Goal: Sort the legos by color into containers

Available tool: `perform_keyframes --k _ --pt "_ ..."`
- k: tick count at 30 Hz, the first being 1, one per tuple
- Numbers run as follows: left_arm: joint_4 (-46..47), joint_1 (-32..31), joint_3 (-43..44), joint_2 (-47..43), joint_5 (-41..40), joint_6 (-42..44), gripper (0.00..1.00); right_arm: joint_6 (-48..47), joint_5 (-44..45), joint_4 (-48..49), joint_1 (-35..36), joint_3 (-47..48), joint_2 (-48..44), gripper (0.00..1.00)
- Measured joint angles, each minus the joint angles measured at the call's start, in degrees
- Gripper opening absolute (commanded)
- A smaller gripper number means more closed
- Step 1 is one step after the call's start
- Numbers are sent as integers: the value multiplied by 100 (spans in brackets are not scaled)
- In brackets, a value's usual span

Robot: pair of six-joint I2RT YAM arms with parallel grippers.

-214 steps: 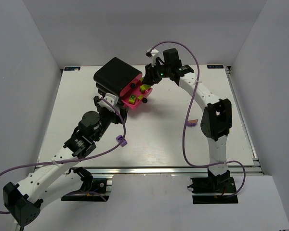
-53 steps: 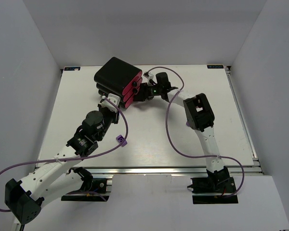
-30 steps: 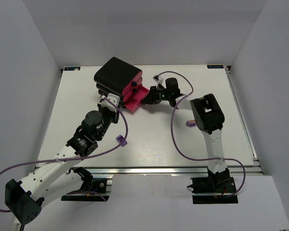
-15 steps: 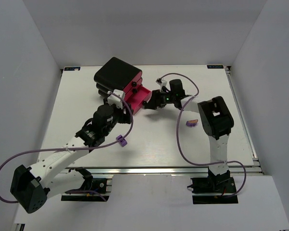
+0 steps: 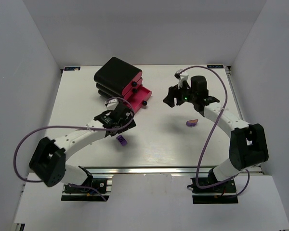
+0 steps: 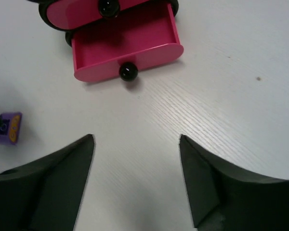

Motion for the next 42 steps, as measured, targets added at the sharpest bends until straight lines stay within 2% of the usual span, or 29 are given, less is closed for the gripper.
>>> perform_keyframes --k 1,4,6,9,12,20,24,28,29,31,34,35,38,39,41,42 --pt "-249 0 136 267 -83 -264 95 -57 -57 -146 -72 70 -46 53" --pt "-590 2 323 833 -214 -765 95 -166 -389 -511 -302 173 -57 39" --pt "-721 13 313 1016 -260 -1005 95 -227 -553 -804 -396 173 -57 41" --pt "-780 13 273 1115 -302 -1296 95 -264 -704 -1115 -422 168 -116 52" --pt "-798 15 273 1281 -332 -1534 95 -326 -809 -1217 -455 103 -310 58" --pt "-868 22 251 1768 -380 -1941 95 -352 -953 -1226 -649 20 -505 59" --pt "-863 22 238 1768 -380 -2033 91 -350 -1001 -1226 -730 20 -505 59" --pt "-885 22 201 1757 -369 -2065 75 -345 -1069 -1228 -780 17 -505 59" --pt "-883 24 190 1749 -356 -2072 68 -345 -1088 -1228 -798 17 -505 59" --pt "-870 15 153 1711 -332 -2098 63 -339 -1115 -1228 -826 17 -505 58" --pt "-815 -22 44 1611 -188 -2114 48 -323 -1123 -1228 -872 13 -505 58" --pt "-791 -31 -22 1552 -114 -2116 38 -321 -1121 -1222 -883 2 -505 58" --pt "-739 -39 -208 1344 120 -2098 26 -306 -1123 -1222 -905 -72 -505 58" --pt "-739 -48 -258 1285 173 -2068 19 -304 -1121 -1231 -905 -85 -505 58" --pt "-761 -59 -286 1220 205 -1934 13 -304 -1121 -1233 -909 -87 -503 58" --pt "-754 -61 -284 1209 192 -1812 7 -306 -1119 -1231 -914 -90 -505 58"
